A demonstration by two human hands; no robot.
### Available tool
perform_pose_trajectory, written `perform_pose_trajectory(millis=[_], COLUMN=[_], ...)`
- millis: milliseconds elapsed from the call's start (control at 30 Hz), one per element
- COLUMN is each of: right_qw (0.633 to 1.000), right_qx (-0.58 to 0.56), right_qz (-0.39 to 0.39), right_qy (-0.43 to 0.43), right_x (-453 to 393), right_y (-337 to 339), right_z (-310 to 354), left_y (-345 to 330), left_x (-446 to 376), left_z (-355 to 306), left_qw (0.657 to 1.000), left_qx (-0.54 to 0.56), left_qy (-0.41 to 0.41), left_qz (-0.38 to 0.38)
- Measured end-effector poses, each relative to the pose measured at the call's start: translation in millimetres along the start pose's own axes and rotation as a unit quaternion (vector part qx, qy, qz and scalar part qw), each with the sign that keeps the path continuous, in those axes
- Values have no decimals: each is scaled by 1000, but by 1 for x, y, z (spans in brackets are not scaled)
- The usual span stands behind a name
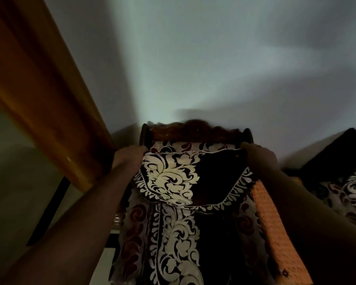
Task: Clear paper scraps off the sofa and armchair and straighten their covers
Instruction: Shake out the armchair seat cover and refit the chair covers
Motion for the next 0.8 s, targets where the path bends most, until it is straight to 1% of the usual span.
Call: perform_pose_trajectory(millis=[67,167,300,367,467,533,567,633,700,733,767,800], right_qw=[1000,995,983,980,974,967,961,942,922,914,916,922], right_qx=[17,68,117,121,140,123,108,65,35,25,6,9], right_qz=[15,70,140,156,179,224,255,328,384,404,399,385], right_qy=[-7,-14,-18,-21,3,3,7,11,11,-10,-37,-44], right_x=[-11,-24,-41,-55,-83,-102,-111,-125,-136,-142,-149,-155], right_y=[-15,-42,-63,-68,-76,-86,-92,-102,-104,-106,-110,-112], right_z=[-5,-19,-38,-49,-57,-66,-70,-77,-79,-81,-85,-87], left_y=[-15,-38,-43,-43,-50,-56,-59,-62,-64,-65,-64,-63], left_x=[-22,-44,-63,-79,-105,-123,-133,-151,-167,-173,-177,-179], left_z=[2,1,-9,-9,-9,-15,-19,-25,-31,-33,-35,-38], left_qw=[1000,997,993,992,988,983,980,973,965,963,962,962], left_qx=[12,40,-9,2,28,32,29,21,5,-6,-12,-20], left_qy=[-11,-29,-99,-107,-100,-99,-112,-135,-158,-161,-164,-164], left_qz=[20,53,69,74,114,152,164,188,211,216,217,217])
Point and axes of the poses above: each hand's wrist, its own x-axis away from the middle knuckle, its own y-axis out of the back of the hand, z = x × y, the point moved 6 cm from there along -x, towards the middle knuckle, and after that the axes turned 6 degrees about -z, right-handed, at the moved point
